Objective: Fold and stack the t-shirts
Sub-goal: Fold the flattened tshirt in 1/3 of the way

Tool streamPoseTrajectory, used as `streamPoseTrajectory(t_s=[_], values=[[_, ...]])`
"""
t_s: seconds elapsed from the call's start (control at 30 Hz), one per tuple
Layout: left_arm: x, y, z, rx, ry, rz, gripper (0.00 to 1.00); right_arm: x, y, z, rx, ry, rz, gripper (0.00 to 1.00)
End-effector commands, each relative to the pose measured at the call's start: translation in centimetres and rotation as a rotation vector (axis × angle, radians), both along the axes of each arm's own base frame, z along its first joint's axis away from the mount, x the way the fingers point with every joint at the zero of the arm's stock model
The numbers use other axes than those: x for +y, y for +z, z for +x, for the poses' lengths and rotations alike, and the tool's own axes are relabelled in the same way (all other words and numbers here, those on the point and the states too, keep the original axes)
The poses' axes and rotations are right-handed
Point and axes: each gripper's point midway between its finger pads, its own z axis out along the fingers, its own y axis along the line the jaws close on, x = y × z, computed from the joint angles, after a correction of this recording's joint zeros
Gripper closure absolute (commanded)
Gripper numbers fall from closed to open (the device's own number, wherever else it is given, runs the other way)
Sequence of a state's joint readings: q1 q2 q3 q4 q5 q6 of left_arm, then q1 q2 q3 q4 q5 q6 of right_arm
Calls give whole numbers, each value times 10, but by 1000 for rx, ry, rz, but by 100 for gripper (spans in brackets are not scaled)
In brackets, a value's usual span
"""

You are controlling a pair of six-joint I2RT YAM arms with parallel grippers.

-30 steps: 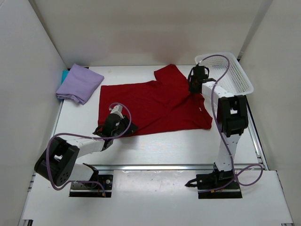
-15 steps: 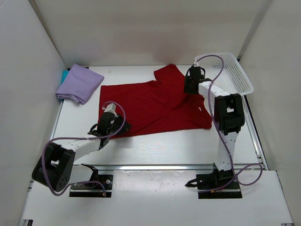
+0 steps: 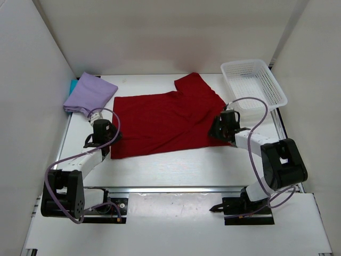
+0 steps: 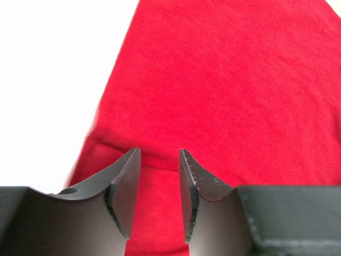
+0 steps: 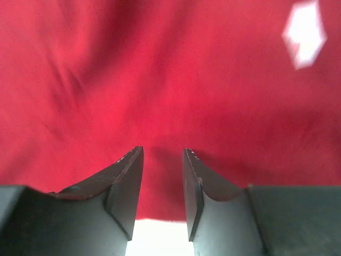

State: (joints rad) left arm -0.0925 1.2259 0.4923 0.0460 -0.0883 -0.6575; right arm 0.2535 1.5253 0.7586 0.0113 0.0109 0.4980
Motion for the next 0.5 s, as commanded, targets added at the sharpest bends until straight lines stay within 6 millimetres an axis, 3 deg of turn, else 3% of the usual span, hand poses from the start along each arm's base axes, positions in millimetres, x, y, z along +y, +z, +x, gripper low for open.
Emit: streamPoseTrajectory(t_s=[0.0, 0.13, 0.2, 0.3, 0.47], values=[[21, -5, -5, 29, 71, 58, 54, 14, 24, -3, -105, 10, 130, 66], [37, -7, -6, 37, 127, 61, 50, 14, 29, -21, -136, 44, 172, 65], [43, -7, -5, 41, 139, 65, 63, 16, 35, -25, -164, 57, 189, 65], [47, -18, -13, 112, 142, 108, 67, 19, 33, -33, -167, 72, 190, 64], [48, -22, -12, 162, 137, 125, 63, 20, 34, -36, -181, 85, 223, 63]])
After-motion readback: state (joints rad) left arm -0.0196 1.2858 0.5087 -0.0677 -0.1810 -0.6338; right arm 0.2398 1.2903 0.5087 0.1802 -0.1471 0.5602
